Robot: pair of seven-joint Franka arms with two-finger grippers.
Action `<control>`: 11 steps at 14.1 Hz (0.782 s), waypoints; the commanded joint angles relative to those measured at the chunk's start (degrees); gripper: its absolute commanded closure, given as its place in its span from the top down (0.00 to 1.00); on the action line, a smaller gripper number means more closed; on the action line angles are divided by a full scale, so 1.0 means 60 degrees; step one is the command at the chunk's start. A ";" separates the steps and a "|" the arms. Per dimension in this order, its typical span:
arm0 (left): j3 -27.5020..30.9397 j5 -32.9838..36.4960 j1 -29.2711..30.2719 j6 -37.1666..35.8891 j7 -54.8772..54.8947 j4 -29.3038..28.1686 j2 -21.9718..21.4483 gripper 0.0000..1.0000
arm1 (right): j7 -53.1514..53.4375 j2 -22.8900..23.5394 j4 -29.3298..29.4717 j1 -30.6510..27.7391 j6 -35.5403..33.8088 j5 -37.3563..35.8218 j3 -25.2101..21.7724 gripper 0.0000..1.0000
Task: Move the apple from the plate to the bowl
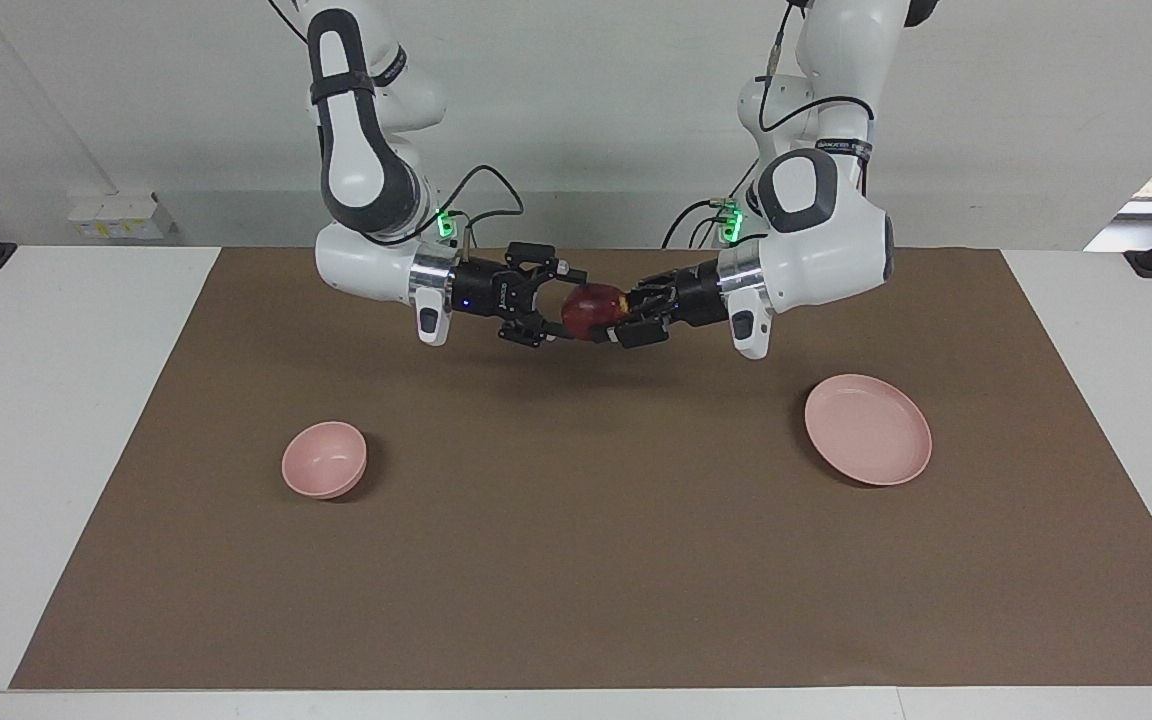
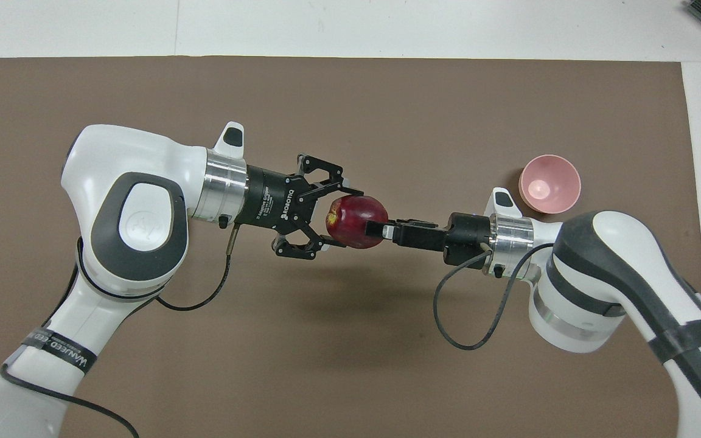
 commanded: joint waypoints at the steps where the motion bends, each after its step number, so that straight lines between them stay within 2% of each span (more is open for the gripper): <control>1: 0.0129 -0.0205 -0.0270 -0.0070 -0.0092 -0.0172 -0.0189 0.00 | 0.0292 -0.0364 -0.0406 0.0164 0.0033 0.0300 -0.0002 1.00; 5: 0.0129 -0.0176 -0.0285 -0.0128 -0.0107 -0.0245 -0.0248 0.00 | 0.0340 -0.0365 -0.0421 0.0180 0.0062 0.0212 -0.0002 1.00; 6: 0.0129 -0.0162 -0.0285 -0.0187 -0.0121 -0.0260 -0.0262 0.00 | 0.0369 -0.0350 -0.0407 0.0180 0.0062 0.0212 -0.0002 0.68; 9: 0.0129 -0.0118 -0.0270 -0.0334 -0.0413 -0.0260 -0.0263 0.00 | 0.0325 -0.0306 -0.0378 0.0165 0.0048 0.0183 -0.0017 0.46; 11: 0.0144 -0.0074 -0.0227 -0.0553 -0.0546 -0.0246 -0.0263 0.00 | 0.0310 -0.0291 -0.0348 0.0136 0.0048 0.0168 -0.0032 0.44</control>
